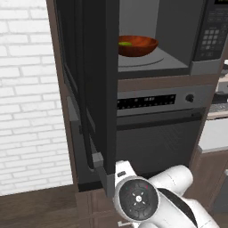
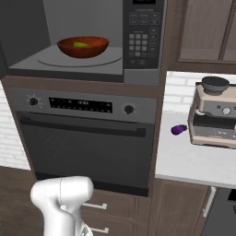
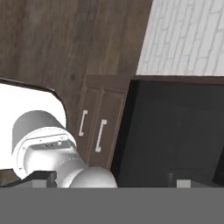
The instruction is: Pick the lemon wedge from the sink and place it in the bowl. Then pick the bowl and place it in the microwave. Then close the microwave door and press the start button.
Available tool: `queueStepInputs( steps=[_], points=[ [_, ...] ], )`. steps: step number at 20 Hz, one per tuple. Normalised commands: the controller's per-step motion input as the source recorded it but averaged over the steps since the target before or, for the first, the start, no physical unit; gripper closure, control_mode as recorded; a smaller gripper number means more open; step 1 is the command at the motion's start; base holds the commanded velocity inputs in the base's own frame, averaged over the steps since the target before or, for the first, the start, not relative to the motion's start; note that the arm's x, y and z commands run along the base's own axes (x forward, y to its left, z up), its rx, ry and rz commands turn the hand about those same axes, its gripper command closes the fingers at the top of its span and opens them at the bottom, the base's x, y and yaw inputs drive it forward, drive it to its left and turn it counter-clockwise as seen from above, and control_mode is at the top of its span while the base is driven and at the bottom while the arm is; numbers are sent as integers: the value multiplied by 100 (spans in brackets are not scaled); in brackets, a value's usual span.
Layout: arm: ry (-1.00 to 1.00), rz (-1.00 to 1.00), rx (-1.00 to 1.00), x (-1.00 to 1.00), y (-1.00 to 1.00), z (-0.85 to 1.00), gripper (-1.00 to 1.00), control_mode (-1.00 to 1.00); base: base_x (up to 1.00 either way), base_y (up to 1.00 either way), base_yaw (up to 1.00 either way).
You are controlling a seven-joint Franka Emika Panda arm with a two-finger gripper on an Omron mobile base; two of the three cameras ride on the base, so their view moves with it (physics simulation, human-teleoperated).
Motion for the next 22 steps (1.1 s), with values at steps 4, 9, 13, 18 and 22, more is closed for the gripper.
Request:
queueStepInputs(
  steps=[4,9,13,18,22],
  points=[
    [-16,0,0,-52,63,-54,-100,-100,0,0,0],
    [-20,0,-3,-21,98,-13,-100,-100,0,0,0],
    [-17,-4,-10,-2,100,14,-100,-100,0,0,0],
    [-7,-14,-12,2,100,51,-100,-100,0,0,0],
    [0,-19,-8,28,85,75,-100,-100,0,0,0]
  ],
)
